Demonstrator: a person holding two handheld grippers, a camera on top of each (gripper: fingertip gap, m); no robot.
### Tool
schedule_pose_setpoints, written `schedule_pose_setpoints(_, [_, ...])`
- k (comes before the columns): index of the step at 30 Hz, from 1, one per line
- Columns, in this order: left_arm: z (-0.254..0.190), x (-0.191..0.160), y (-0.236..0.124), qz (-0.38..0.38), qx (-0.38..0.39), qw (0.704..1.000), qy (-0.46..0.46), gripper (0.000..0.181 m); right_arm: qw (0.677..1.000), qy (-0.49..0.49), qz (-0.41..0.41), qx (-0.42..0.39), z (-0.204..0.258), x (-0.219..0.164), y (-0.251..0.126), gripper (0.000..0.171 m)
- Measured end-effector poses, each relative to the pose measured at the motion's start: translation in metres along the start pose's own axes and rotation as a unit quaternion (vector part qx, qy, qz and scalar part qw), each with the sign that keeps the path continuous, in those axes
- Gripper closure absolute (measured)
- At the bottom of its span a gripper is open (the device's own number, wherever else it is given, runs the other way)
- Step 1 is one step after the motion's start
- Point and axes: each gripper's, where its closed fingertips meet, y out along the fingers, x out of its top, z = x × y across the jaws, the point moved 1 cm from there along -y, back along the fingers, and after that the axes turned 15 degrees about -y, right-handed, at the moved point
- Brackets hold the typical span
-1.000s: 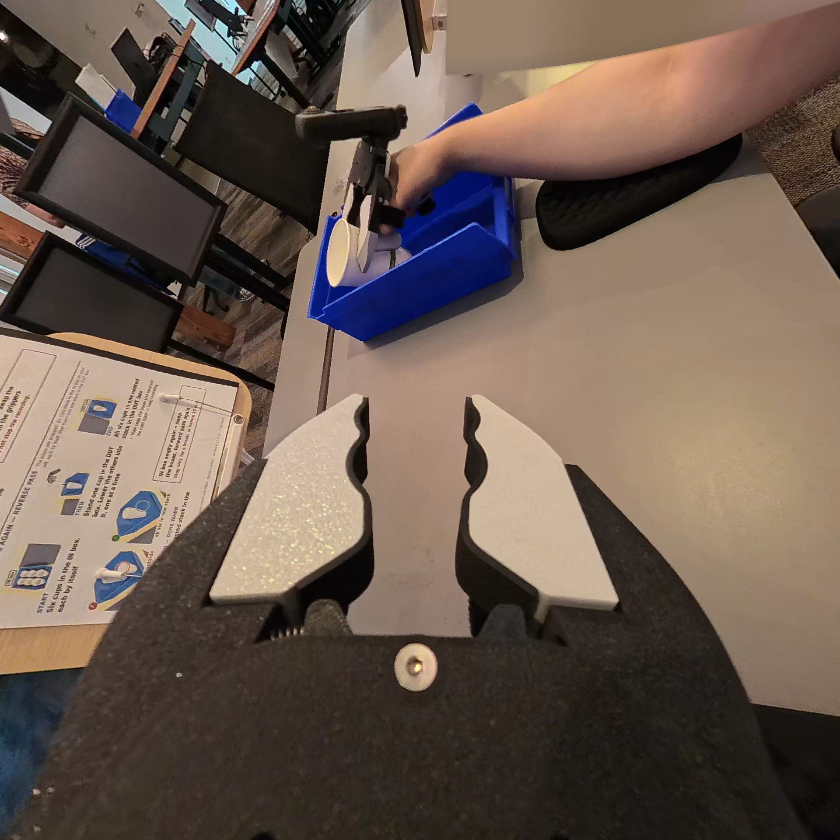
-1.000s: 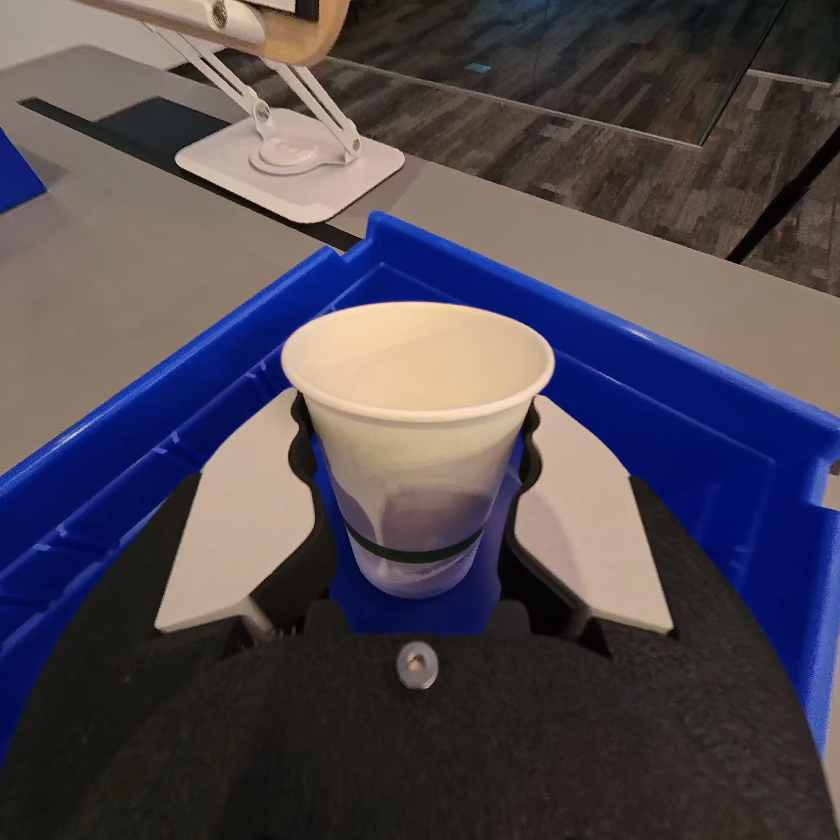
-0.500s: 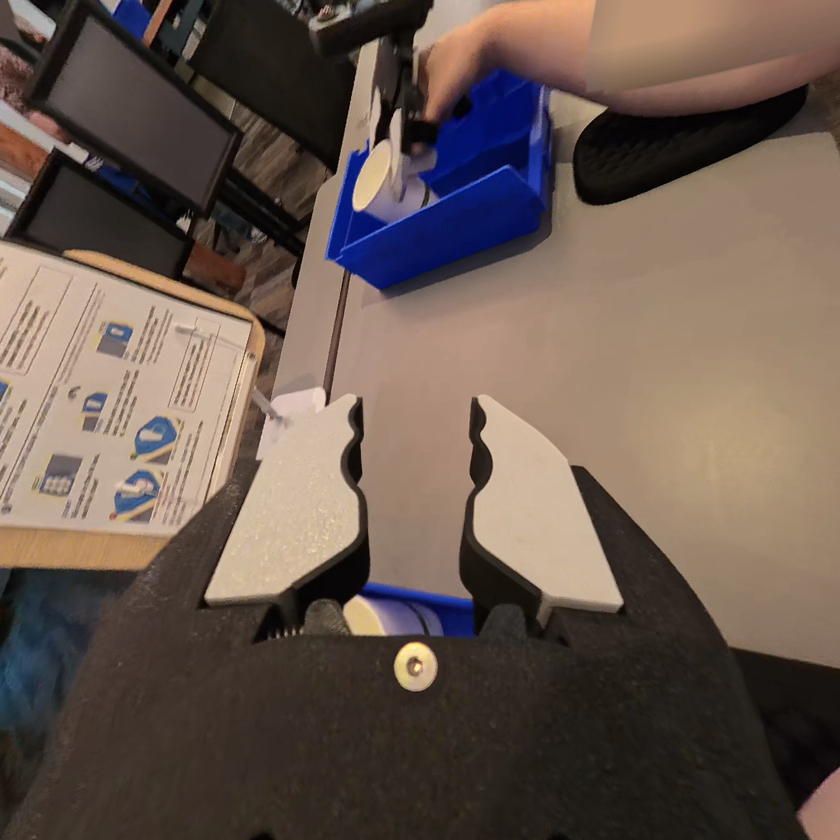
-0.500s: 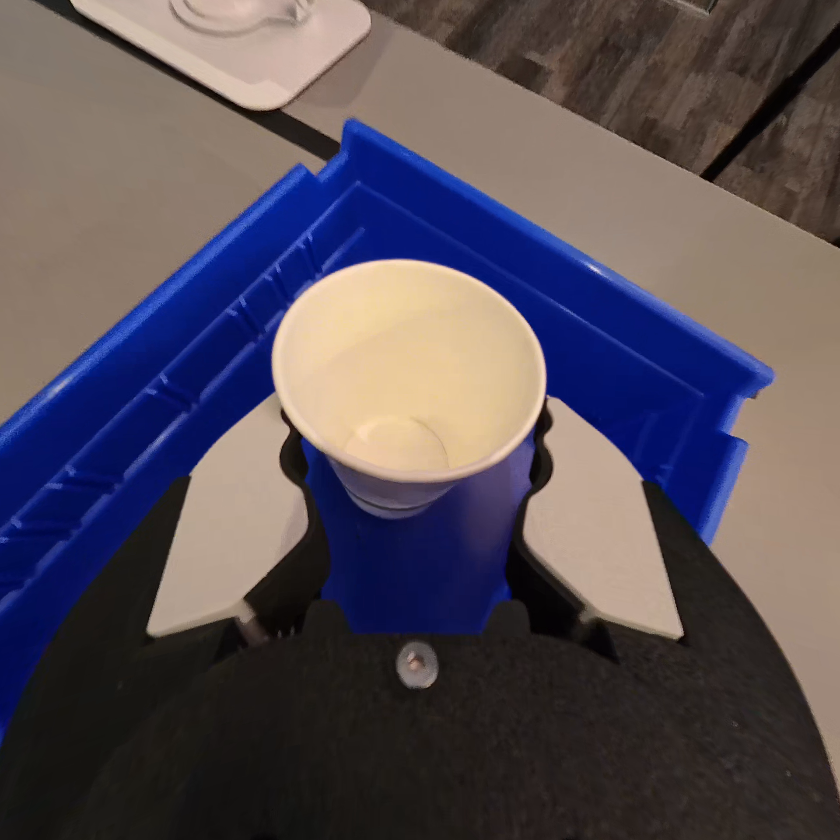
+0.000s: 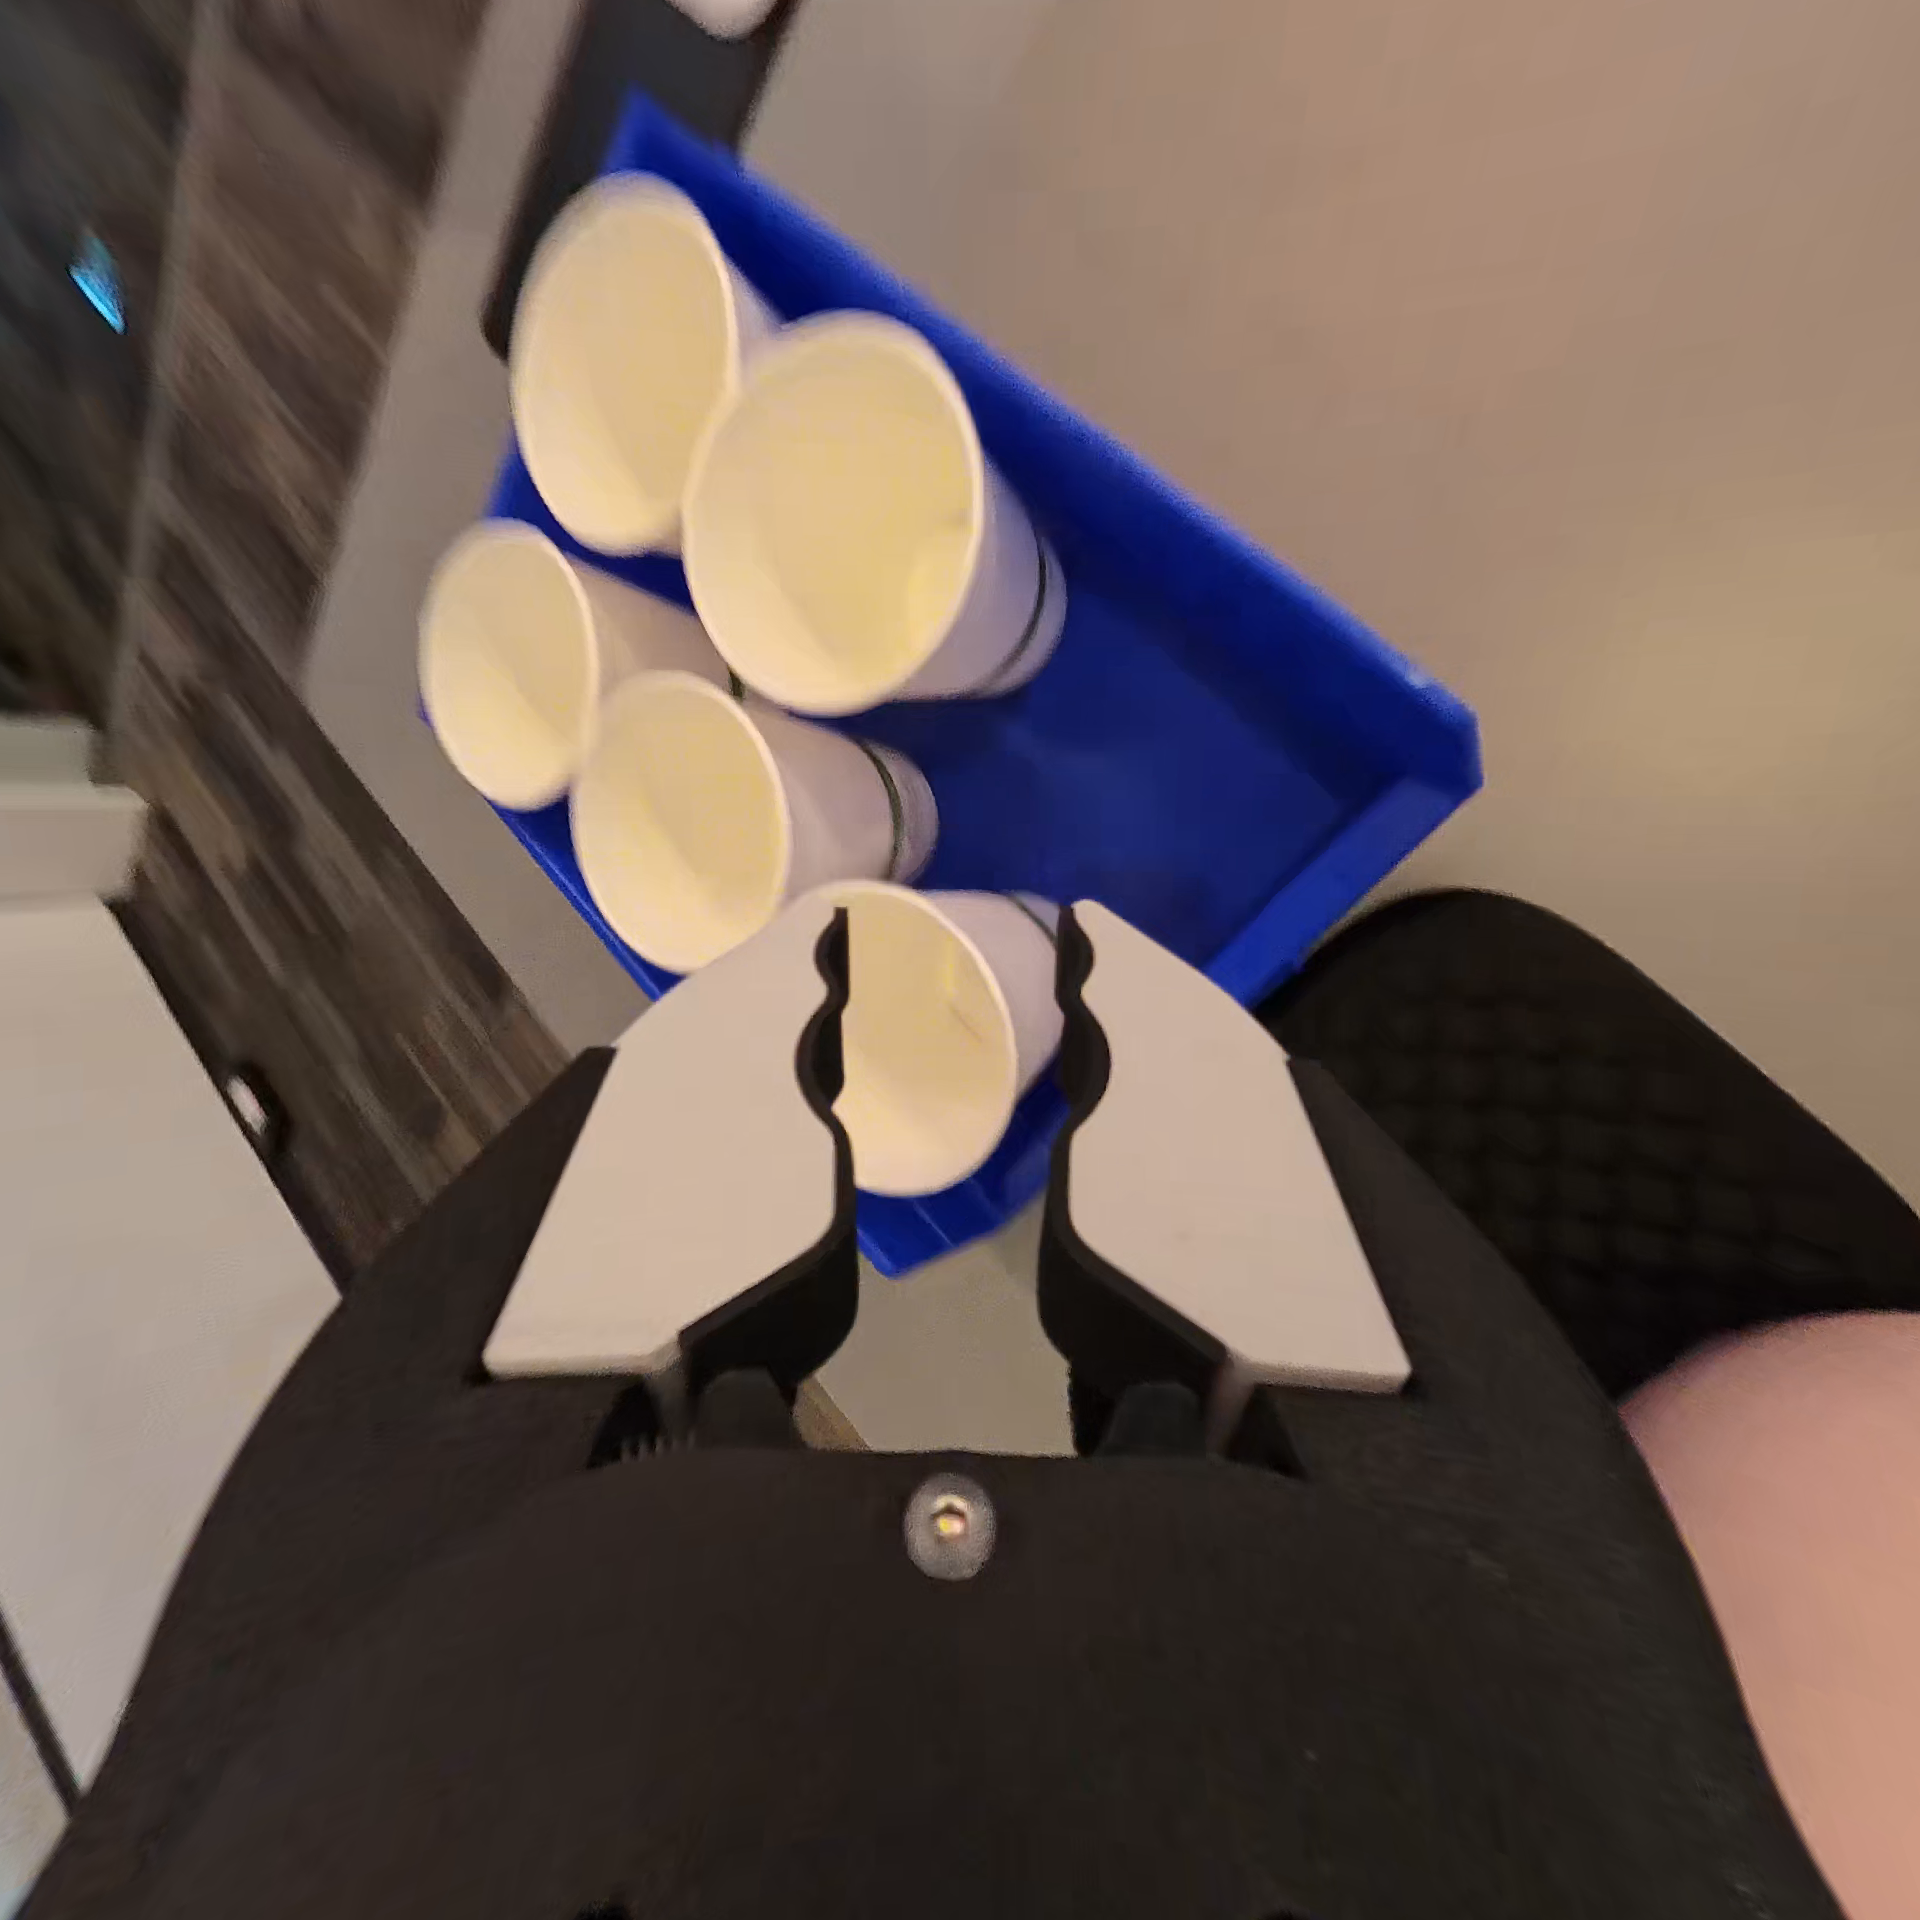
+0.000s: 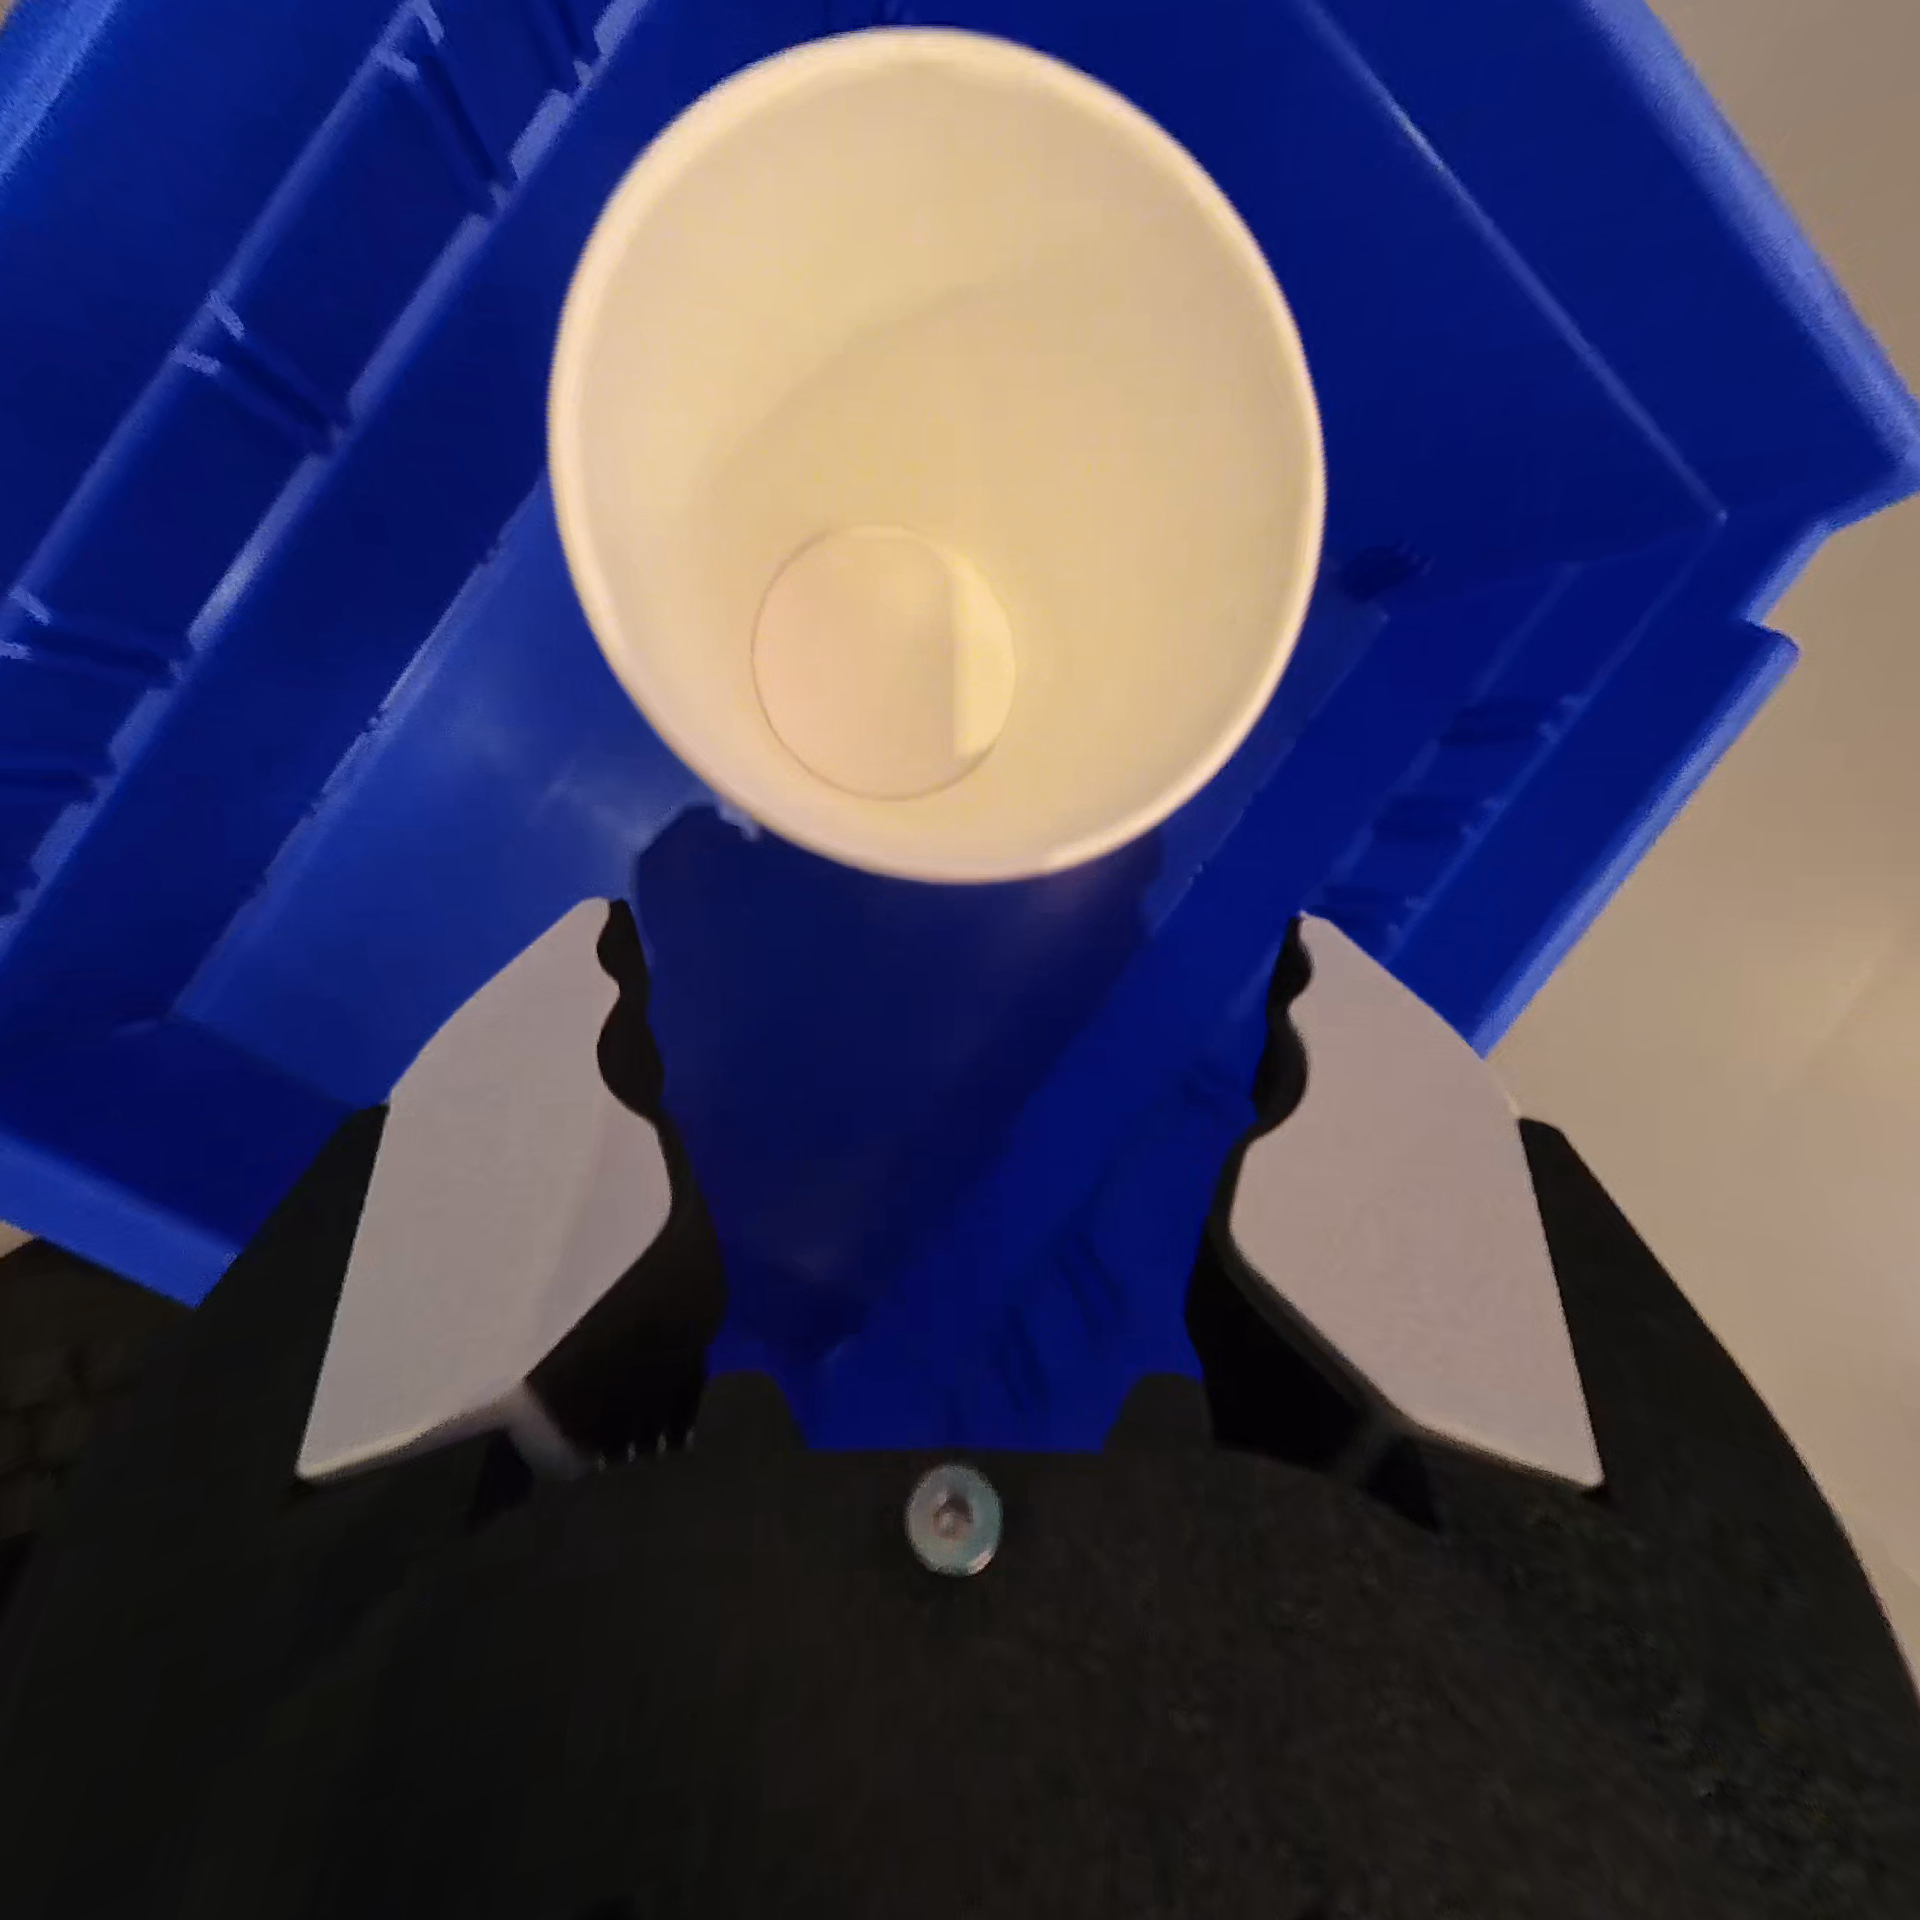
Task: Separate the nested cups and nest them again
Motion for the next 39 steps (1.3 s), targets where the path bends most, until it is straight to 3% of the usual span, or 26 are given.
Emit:
schedule_pose_setpoints(3, [0.013, -0.021, 0.019, 0.084, 0.015, 0.995, -0.045, 0.143, 1.000, 0.003, 0.004, -0.016, -0.003, -0.003, -0.010, 0.058])
schedule_pose_setpoints(12, [0.006, -0.057, 0.066, 0.235, -0.065, 0.961, -0.131, 0.144, 0.998, -0.021, -0.036, -0.055, 0.003, 0.012, -0.054, 0.058])
schedule_pose_setpoints(16, [0.000, -0.058, 0.073, 0.250, -0.095, 0.955, -0.129, 0.176, 0.992, -0.050, -0.072, -0.087, 0.011, 0.031, -0.083, 0.060])
schedule_pose_setpoints(21, [-0.011, -0.060, 0.058, 0.253, -0.109, 0.954, -0.115, 0.180, 0.981, -0.096, -0.122, -0.121, 0.028, 0.059, -0.116, 0.059])
schedule_pose_setpoints(27, [-0.014, -0.044, 0.007, 0.161, -0.044, 0.982, -0.090, 0.181, 0.944, -0.185, -0.248, -0.116, 0.071, 0.115, -0.153, 0.061])
schedule_pose_setpoints(31, [-0.039, -0.011, -0.031, 0.030, -0.026, 0.999, 0.025, 0.181, 0.875, -0.245, -0.416, -0.030, 0.137, 0.184, -0.182, 0.067])
schedule_pose_setpoints(35, [-0.103, 0.034, -0.055, -0.111, -0.078, 0.963, 0.232, 0.181, 0.769, -0.301, -0.538, 0.168, 0.244, 0.234, -0.201, 0.077])
schedule_pose_setpoints(37, [-0.137, 0.047, -0.061, -0.144, -0.118, 0.936, 0.299, 0.181, 0.757, -0.332, -0.517, 0.223, 0.284, 0.243, -0.184, 0.075])
schedule_pose_setpoints(39, [-0.163, 0.055, -0.064, -0.161, -0.158, 0.914, 0.338, 0.181, 0.759, -0.371, -0.485, 0.226, 0.307, 0.247, -0.160, 0.072])
